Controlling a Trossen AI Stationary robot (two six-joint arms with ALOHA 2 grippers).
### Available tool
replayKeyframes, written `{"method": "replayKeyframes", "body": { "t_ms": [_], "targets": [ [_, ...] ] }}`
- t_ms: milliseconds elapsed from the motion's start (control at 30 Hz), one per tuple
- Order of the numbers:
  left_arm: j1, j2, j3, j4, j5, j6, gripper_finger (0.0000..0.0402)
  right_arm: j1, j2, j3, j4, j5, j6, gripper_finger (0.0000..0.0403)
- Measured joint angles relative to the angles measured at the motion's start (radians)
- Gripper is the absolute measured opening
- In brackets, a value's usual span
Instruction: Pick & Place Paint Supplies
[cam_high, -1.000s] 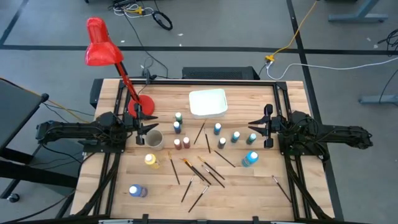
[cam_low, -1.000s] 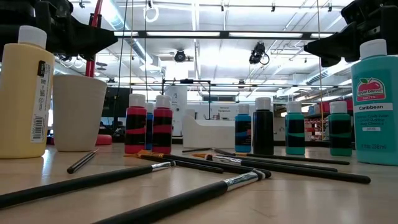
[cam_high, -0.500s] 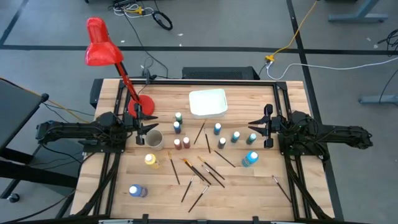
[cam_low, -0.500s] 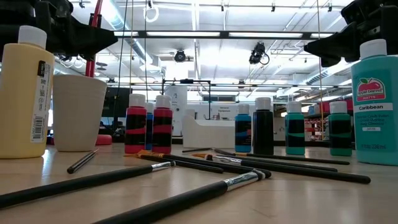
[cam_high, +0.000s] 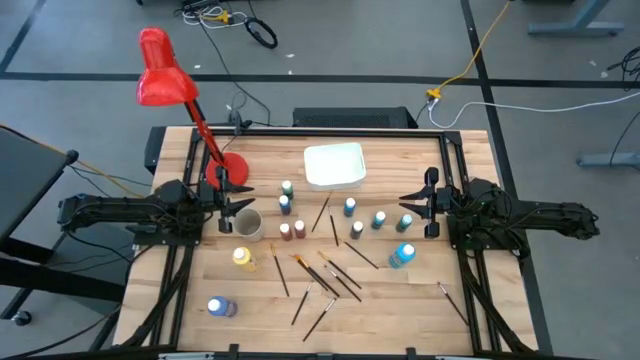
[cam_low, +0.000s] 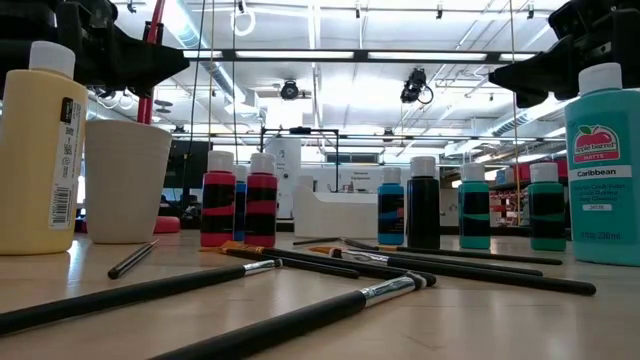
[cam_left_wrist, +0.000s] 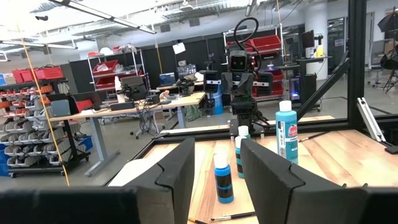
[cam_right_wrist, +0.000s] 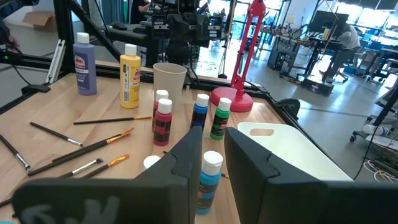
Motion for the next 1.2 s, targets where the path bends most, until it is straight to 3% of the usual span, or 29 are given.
{"method": "replayKeyframes", "body": {
  "t_ms": [1067, 1200],
  "targets": [
    [0.0, 0.0, 0.0, 0.003, 0.0, -0.002, 0.0139, 0.0, 0.0, -0.001, 0.0, 0.0, 0.0, 0.0075],
    [0.0, 0.0, 0.0, -0.008, 0.012, -0.115, 0.0139, 0.0, 0.0, -0.001, 0.0, 0.0, 0.0, 0.0075]
  ]
}}
